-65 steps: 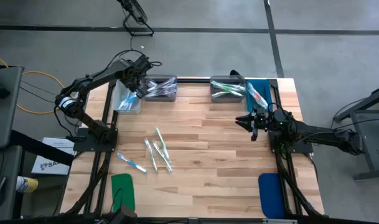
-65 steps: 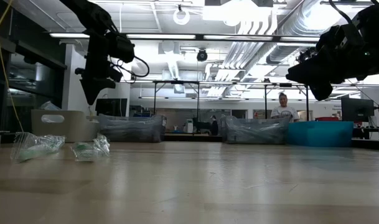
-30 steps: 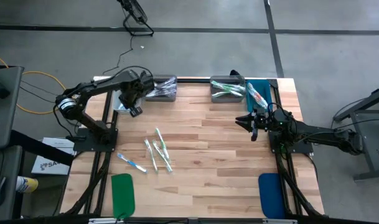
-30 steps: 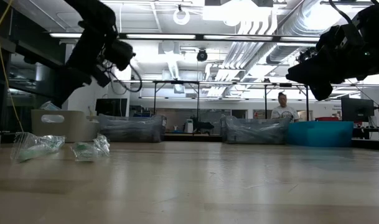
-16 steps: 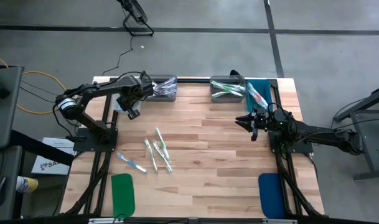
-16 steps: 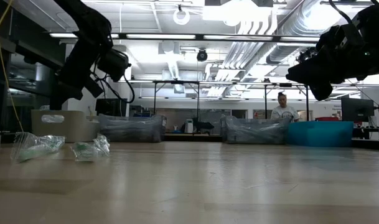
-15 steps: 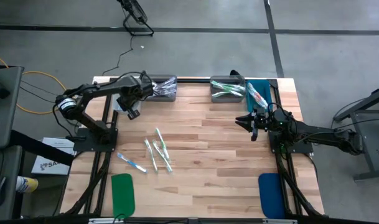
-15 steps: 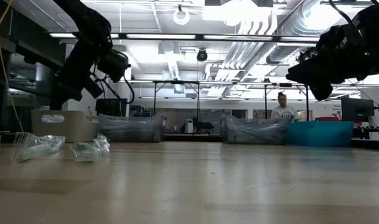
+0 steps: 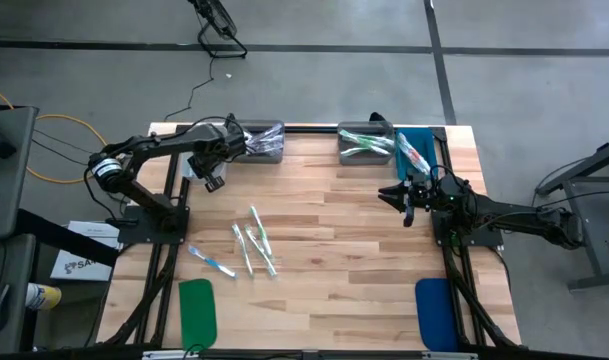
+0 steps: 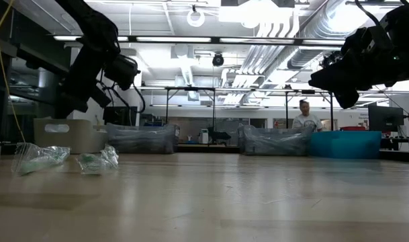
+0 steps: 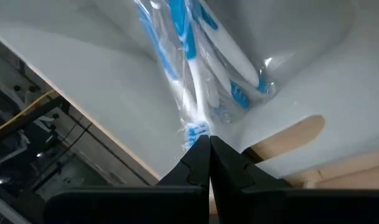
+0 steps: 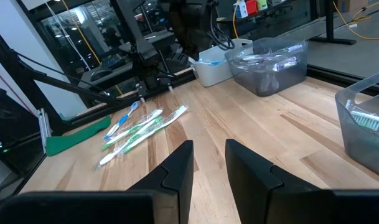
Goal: Pick & Place Toothbrushes
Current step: Put the blue toothbrush into the white bin
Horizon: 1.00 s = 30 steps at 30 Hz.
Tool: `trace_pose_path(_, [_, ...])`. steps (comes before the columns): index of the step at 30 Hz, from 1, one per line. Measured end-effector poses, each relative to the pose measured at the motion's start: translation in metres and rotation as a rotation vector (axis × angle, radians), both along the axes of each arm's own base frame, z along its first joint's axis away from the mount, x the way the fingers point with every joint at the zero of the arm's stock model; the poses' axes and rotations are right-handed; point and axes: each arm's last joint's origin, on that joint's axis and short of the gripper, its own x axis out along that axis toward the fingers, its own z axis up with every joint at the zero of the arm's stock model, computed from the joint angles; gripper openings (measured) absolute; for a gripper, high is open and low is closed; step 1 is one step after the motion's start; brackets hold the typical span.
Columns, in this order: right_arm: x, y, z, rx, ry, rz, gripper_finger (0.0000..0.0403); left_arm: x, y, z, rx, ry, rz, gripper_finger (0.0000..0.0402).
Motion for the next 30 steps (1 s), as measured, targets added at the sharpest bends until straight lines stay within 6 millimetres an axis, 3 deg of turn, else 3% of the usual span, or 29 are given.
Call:
trace_pose_path(10, [0.0, 0.0, 0.0, 0.0, 0.0, 0.0, 0.0087, -0.007, -0.006, 0.036, 0.095, -0.129, -0.022, 0.0])
trace_pose_path(16, [0.0, 0.0, 0.0, 0.0, 0.0, 0.0, 0.0087, -0.011, -0.013, 0.046, 0.018, -0.216, -0.104, 0.0])
trace_pose_path(24, [0.0, 0.0, 0.0, 0.0, 0.0, 0.0, 0.0087, -0.005, -0.022, 0.047, -0.174, -0.285, -0.394, 0.0031])
trace_pose_path(30, [0.0, 0.0, 0.0, 0.0, 0.0, 0.0, 0.0087, 0.013, -0.049, 0.047, -0.325, -0.333, -0.685, 0.0073])
